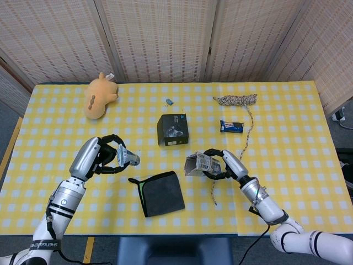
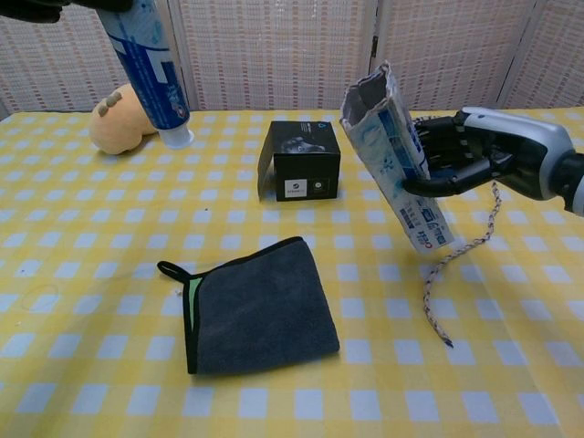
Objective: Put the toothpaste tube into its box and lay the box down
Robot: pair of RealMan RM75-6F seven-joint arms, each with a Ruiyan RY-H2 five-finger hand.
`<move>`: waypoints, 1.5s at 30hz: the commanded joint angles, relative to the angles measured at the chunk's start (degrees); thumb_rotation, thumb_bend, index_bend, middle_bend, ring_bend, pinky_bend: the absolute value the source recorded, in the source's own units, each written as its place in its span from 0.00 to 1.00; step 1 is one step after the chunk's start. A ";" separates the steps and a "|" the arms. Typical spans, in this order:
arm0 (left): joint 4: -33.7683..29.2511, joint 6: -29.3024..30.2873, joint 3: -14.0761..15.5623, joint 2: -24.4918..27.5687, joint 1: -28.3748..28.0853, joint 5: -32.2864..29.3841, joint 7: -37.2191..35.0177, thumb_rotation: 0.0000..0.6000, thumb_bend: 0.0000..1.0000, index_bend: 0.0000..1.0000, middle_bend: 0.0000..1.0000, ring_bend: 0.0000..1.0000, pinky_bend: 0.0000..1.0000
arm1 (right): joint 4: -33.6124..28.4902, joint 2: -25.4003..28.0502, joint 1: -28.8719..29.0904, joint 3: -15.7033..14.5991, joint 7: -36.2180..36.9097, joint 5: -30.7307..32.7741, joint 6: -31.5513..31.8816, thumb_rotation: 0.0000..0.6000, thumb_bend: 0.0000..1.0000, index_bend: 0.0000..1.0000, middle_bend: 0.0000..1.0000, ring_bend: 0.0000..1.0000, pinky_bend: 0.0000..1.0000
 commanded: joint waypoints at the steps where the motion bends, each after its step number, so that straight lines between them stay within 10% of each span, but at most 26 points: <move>1: -0.98 0.28 -0.86 0.31 -1.02 -0.86 0.17 1.00 0.55 0.99 1.00 1.00 1.00 | 0.12 -0.72 0.53 0.30 -0.12 0.23 -0.31 1.00 0.33 0.47 0.38 0.31 0.23; 45: -2.98 9.46 -6.09 -11.06 -15.85 -11.86 4.68 1.00 0.56 0.99 1.00 1.00 1.00 | 6.80 -14.29 5.91 4.51 -2.25 4.87 -2.11 1.00 0.33 0.47 0.38 0.31 0.23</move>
